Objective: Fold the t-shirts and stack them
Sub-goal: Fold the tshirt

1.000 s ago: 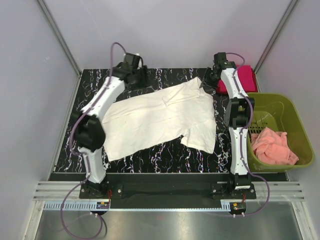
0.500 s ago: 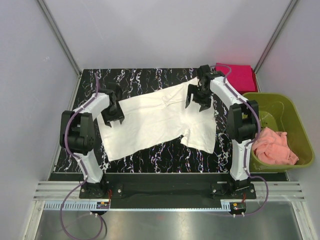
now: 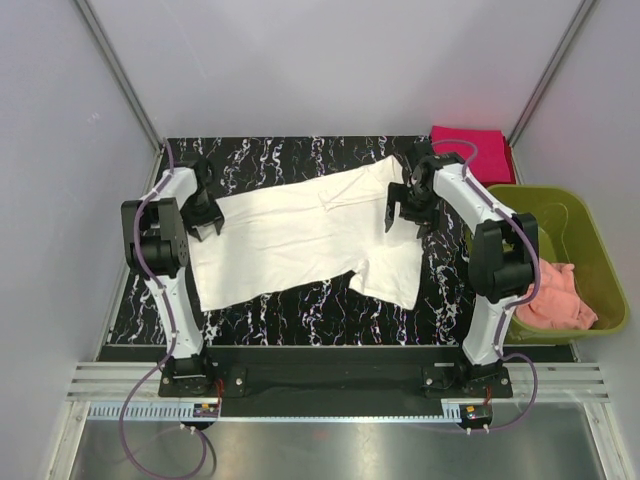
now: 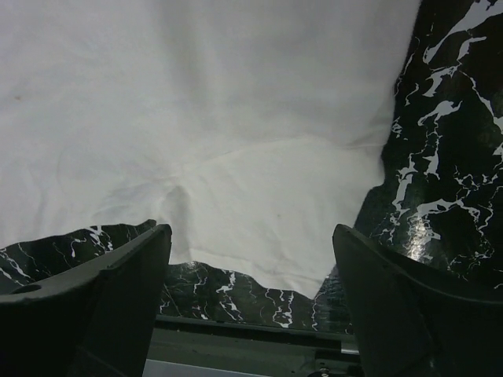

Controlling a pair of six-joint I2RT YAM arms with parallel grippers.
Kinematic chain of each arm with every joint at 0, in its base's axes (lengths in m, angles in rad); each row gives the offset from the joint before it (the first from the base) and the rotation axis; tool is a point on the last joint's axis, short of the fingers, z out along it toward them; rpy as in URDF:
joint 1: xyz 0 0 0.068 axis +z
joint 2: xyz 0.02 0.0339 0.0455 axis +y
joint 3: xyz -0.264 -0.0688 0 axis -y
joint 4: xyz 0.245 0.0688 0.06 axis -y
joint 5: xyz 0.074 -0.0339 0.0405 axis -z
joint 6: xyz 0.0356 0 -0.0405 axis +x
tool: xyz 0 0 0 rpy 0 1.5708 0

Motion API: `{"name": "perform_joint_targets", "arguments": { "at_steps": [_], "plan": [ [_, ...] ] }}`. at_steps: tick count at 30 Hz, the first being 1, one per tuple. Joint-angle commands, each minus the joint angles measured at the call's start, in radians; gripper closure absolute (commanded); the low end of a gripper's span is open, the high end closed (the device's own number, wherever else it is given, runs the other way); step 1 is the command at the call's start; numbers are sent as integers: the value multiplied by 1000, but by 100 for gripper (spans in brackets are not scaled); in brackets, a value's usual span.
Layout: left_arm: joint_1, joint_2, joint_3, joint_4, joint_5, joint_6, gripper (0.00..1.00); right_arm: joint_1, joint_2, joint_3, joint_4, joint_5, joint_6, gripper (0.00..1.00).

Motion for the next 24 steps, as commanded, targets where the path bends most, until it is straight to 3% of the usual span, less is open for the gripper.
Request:
{"name": "perform_joint_targets", "arguments": {
  "at_steps": [1,6,8,14,17,19,22,24],
  "plan": [
    [30,108,113,-1,-52,89,43,-2,-68,-23,-18,24,-9,9],
    [26,116,300,-82,-43,117,41,-26,-80,-99,-15,-34,-12,11],
    [19,47,285,-95,-13,106,38,-26,-105,-135,5,-51,-8,12],
    [-10,-358,-73,-37,29,20,34,-26,-166,-301,107,-149,31,20],
    [22,-547,-271,-55,-31,-15,42,-26,-197,-357,149,-197,43,26],
    [81,-664,-414,-52,-52,-35,53,-26,-218,-397,179,-227,48,29],
    [211,-763,-569,-43,9,-67,54,-25,-249,-452,222,-274,58,30],
    [266,-789,-650,3,76,-64,50,-26,-264,-486,239,-301,60,30]
  ]
}}
